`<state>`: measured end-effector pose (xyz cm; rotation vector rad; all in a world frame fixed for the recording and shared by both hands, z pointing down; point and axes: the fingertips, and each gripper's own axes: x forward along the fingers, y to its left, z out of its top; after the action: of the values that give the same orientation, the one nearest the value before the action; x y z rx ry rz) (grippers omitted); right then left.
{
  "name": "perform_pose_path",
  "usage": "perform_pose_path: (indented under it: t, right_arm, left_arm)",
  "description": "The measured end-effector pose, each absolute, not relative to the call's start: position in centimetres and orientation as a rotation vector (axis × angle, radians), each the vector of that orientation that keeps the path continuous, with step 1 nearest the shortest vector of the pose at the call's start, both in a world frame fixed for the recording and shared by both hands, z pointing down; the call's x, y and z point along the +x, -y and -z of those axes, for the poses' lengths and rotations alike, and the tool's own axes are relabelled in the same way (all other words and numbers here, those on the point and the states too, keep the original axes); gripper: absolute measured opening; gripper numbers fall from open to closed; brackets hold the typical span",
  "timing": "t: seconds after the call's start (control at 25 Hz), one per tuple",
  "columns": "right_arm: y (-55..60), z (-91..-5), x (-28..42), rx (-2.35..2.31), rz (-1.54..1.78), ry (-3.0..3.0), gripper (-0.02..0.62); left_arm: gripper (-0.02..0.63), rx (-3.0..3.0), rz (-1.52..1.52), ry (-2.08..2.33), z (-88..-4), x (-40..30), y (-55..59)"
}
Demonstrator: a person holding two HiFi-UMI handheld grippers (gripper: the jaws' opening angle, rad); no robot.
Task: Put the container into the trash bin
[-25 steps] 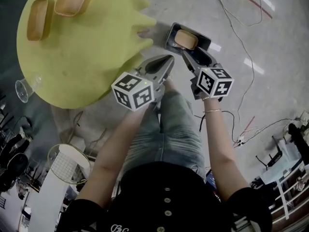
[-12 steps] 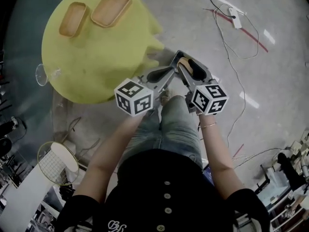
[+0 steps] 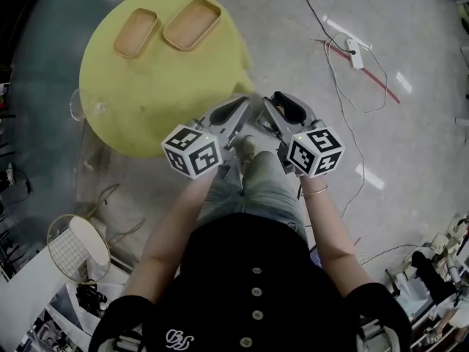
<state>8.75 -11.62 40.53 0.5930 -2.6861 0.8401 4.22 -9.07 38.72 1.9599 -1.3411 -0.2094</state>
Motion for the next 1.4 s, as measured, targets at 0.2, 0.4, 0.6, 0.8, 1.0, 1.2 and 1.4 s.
perform_pose_path:
  t: [0.2,0.4,0.6,0.8,1.0,1.2,1.4]
  right_arm:
    - [11.4,-38.8,6.1,0.585,-0.784,2.706,0.118]
    - [10.8,-38.1,2.0,0.568,-0.748,2.709,0.118]
    - [11.0,-37.5,-2.2,0.546,-0.696,2.709,0.118]
    - [10.8,-36.9,-7.1,0.492,-0.604,2.711,0.118]
    - [11.2,-37.8,-11.4,0.409,-0.558,2.681,0.118]
    - [12.1,-39.7,-15.0,0.374,-0.456,2.621,0.118]
    - [13.4,-42.1,-17.5,0.376,-0.379,2.551,0.118]
  left_arm:
    - [0.017,1.95,0.231,1.408,-37.3,0.2,8.2]
    - [0.017,1.943,0.249,1.441,-36.3,-4.0,7.0]
    - [0.017,1.91,0.273,1.462,-36.3,-8.1,6.7]
    - [0.017,1.883,0.297,1.48,-36.6,-12.4,5.9]
    - [0.017,1.858,0.322,1.463,-37.5,-15.0,6.6]
    - [0.017,1.831,0.338,1.447,-38.7,-17.2,7.3]
    - [0.016,1.79,0.36,1.441,-40.2,-19.2,8.2]
